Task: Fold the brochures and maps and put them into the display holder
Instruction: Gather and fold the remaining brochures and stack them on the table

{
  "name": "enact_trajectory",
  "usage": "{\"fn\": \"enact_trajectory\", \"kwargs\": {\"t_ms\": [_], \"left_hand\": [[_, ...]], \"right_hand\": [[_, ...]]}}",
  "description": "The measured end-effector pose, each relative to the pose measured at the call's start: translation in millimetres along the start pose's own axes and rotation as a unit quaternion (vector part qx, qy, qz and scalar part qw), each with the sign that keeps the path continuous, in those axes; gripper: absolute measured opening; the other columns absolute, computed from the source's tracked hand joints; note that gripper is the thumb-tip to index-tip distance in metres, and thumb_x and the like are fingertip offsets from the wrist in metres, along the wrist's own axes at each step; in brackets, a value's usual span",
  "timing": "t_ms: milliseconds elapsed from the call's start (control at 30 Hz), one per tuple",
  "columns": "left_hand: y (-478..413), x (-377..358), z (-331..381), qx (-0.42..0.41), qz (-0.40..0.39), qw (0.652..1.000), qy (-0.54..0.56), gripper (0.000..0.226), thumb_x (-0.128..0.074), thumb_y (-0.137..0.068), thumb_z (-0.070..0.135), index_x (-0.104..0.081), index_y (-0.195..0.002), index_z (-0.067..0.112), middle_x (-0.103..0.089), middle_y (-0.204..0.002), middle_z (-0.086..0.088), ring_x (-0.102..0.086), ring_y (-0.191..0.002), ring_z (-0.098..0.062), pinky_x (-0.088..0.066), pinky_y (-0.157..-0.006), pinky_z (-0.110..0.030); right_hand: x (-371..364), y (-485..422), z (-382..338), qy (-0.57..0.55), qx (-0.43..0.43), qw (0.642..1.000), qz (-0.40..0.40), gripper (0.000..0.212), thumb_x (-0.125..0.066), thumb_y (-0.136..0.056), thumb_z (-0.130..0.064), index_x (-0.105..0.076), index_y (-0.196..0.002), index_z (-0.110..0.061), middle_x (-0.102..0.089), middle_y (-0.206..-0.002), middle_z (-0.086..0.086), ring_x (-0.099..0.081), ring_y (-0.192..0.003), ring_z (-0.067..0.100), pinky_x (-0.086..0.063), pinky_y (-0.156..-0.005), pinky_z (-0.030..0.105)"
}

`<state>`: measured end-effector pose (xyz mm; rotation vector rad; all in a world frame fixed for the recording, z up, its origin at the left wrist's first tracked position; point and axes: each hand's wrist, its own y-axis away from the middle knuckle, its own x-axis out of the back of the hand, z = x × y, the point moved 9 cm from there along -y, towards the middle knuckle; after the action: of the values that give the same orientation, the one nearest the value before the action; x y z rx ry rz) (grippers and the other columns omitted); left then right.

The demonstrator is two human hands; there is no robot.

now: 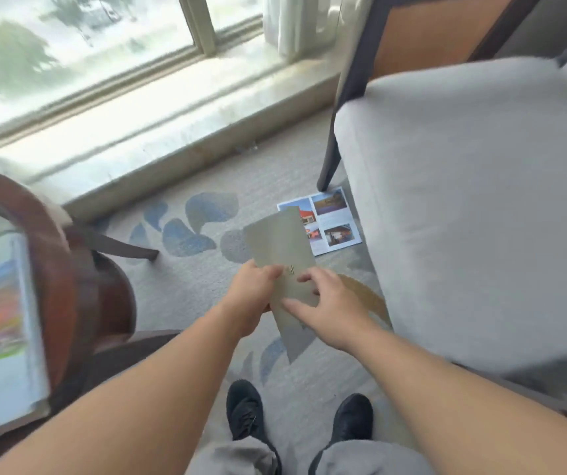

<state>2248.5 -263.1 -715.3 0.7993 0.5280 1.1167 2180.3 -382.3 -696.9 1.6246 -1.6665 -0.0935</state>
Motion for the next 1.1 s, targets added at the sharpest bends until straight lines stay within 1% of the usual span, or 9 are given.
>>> {"fn": "enact_trajectory", "kwargs": {"t_ms": [133, 267, 400, 600, 733, 833, 900, 1000, 1100], "left_hand": [[94, 13, 87, -0.023, -0.016, 0.999, 0.038, 0.011, -0.056, -0.094, 0.006, -0.065, -0.097, 0.012, -0.077, -0.079, -0.001, -0.074, -0.07, -0.018, -0.06, -0.061, -0.031], [177, 14, 168, -0.067, -0.062, 0.994, 0.058, 0.018, -0.054, -0.096, 0.006, -0.063, -0.111, 0.004, -0.076, -0.103, -0.011, -0.071, -0.096, -0.029, -0.056, -0.087, -0.043], [236, 12, 227, -0.134, -0.072, 0.988, 0.028, 0.02, -0.052, -0.096, 0.004, -0.065, -0.111, 0.006, -0.072, -0.113, -0.015, -0.068, -0.104, -0.033, -0.052, -0.096, -0.047], [284, 43, 268, -0.211, 0.037, 0.977, -0.016, 0.015, -0.059, -0.095, 0.021, -0.07, -0.102, 0.013, -0.077, -0.094, -0.007, -0.074, -0.085, -0.024, -0.057, -0.072, -0.036], [299, 82, 264, -0.149, 0.131, 0.98, 0.026, 0.038, -0.054, -0.094, 0.05, -0.066, -0.101, 0.014, -0.072, -0.101, -0.011, -0.071, -0.09, -0.026, -0.059, -0.074, -0.041], [308, 76, 253, -0.049, 0.017, 0.989, 0.14, 0.061, -0.044, -0.092, 0.064, -0.06, -0.114, 0.009, -0.072, -0.105, -0.023, -0.073, -0.091, -0.038, -0.061, -0.069, -0.045], [319, 76, 258, -0.04, -0.049, 0.971, 0.229, 0.05, -0.047, -0.096, 0.046, -0.057, -0.125, 0.006, -0.069, -0.11, -0.031, -0.071, -0.092, -0.042, -0.062, -0.07, -0.043], [333, 100, 264, -0.076, -0.063, 0.933, 0.346, 0.044, -0.049, -0.093, 0.001, -0.046, -0.137, -0.002, -0.059, -0.123, -0.035, -0.07, -0.094, -0.04, -0.063, -0.069, -0.039], [342, 128, 260, -0.096, -0.055, 0.937, 0.332, 0.05, -0.04, -0.092, -0.013, -0.041, -0.139, 0.003, -0.053, -0.129, -0.03, -0.073, -0.078, -0.033, -0.06, -0.056, -0.031]], "right_hand": [[97, 53, -61, -0.045, -0.046, 0.992, 0.112, 0.06, -0.067, -0.082, -0.05, -0.044, -0.133, -0.03, -0.046, -0.135, -0.007, -0.054, -0.109, 0.008, -0.045, -0.088, 0.03], [159, 89, -134, -0.178, -0.012, 0.98, 0.088, 0.061, -0.07, -0.085, -0.036, -0.044, -0.14, -0.029, -0.055, -0.12, -0.017, -0.059, -0.097, -0.002, -0.045, -0.079, 0.023], [194, 113, -197, -0.229, 0.053, 0.97, 0.069, 0.012, -0.062, -0.092, -0.016, -0.07, -0.095, -0.023, -0.075, -0.091, -0.012, -0.069, -0.075, 0.0, -0.049, -0.056, 0.015], [230, 140, -249, -0.225, 0.073, 0.964, 0.121, 0.012, -0.062, -0.091, -0.021, -0.067, -0.08, -0.018, -0.073, -0.078, -0.005, -0.067, -0.071, 0.016, -0.055, -0.066, 0.036], [239, 158, -278, -0.225, 0.118, 0.96, 0.12, 0.015, -0.058, -0.096, -0.02, -0.065, -0.083, -0.021, -0.074, -0.082, -0.002, -0.068, -0.078, 0.022, -0.056, -0.072, 0.039], [232, 171, -304, -0.218, 0.164, 0.957, 0.093, 0.02, -0.057, -0.097, -0.02, -0.066, -0.08, -0.028, -0.075, -0.081, -0.004, -0.065, -0.064, 0.008, -0.052, -0.055, 0.026], [222, 177, -319, -0.213, 0.185, 0.957, 0.071, 0.021, -0.059, -0.096, -0.02, -0.067, -0.079, -0.029, -0.074, -0.082, -0.006, -0.057, -0.053, -0.002, -0.044, -0.049, 0.017], [204, 180, -335, -0.185, 0.207, 0.959, 0.062, 0.016, -0.064, -0.093, -0.017, -0.07, -0.082, -0.026, -0.065, -0.118, -0.015, -0.06, -0.101, -0.002, -0.047, -0.091, 0.025], [185, 181, -353, -0.121, 0.224, 0.964, 0.072, 0.027, -0.06, -0.091, -0.005, -0.073, -0.081, -0.027, -0.046, -0.137, -0.019, -0.045, -0.119, -0.001, -0.035, -0.089, 0.008]]}}
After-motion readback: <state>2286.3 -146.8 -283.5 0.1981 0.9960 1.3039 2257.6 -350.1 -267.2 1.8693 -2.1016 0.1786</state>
